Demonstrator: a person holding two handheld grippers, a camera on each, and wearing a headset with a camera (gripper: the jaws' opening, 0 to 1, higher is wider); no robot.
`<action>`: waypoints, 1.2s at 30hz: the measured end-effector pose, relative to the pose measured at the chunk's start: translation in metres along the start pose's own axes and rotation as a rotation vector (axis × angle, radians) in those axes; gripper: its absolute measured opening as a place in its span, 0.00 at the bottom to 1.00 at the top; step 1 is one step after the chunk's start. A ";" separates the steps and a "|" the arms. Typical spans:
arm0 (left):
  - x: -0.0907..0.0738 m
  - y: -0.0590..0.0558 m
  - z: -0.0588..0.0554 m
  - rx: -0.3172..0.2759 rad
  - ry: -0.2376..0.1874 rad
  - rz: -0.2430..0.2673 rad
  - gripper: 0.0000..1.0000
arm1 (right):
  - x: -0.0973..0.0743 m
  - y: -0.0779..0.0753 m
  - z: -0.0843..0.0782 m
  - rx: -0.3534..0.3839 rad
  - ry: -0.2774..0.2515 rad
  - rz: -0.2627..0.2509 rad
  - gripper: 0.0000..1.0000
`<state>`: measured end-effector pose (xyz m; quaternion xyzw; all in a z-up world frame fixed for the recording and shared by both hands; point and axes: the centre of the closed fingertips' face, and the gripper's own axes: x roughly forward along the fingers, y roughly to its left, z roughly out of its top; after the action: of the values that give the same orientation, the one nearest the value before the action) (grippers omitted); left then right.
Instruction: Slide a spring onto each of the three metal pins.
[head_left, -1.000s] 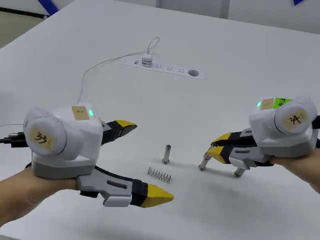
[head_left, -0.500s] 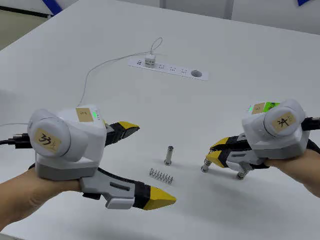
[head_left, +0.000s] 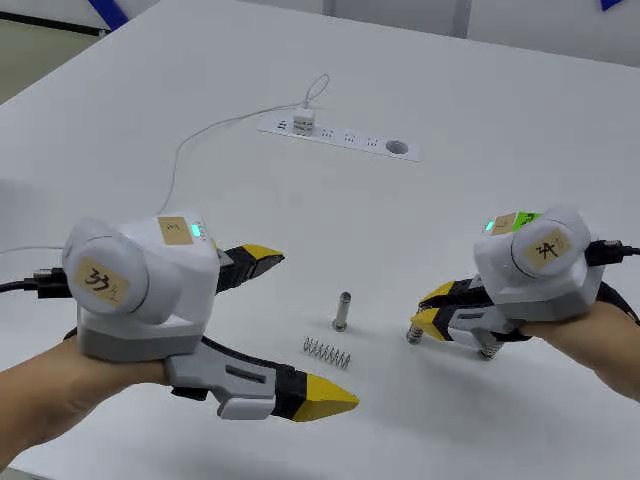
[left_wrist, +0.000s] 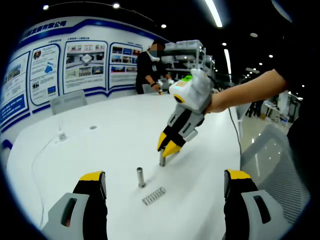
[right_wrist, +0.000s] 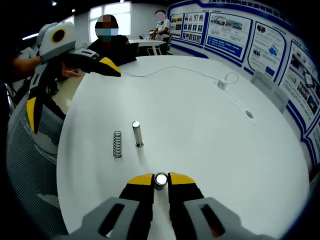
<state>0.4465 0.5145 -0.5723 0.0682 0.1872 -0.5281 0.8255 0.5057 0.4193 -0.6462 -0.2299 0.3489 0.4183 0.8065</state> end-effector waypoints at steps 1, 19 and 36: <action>0.000 0.000 0.000 -0.001 -0.001 0.000 1.00 | 0.000 0.000 0.000 0.002 0.001 0.000 0.11; -0.005 0.004 0.002 0.002 -0.001 0.015 1.00 | 0.002 0.002 -0.004 -0.023 0.019 -0.002 0.12; -0.013 0.011 0.005 -0.004 -0.008 0.040 1.00 | -0.020 0.006 0.020 -0.009 -0.092 -0.037 0.16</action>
<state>0.4524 0.5292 -0.5639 0.0684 0.1835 -0.5112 0.8368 0.4999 0.4259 -0.6183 -0.2205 0.3055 0.4149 0.8282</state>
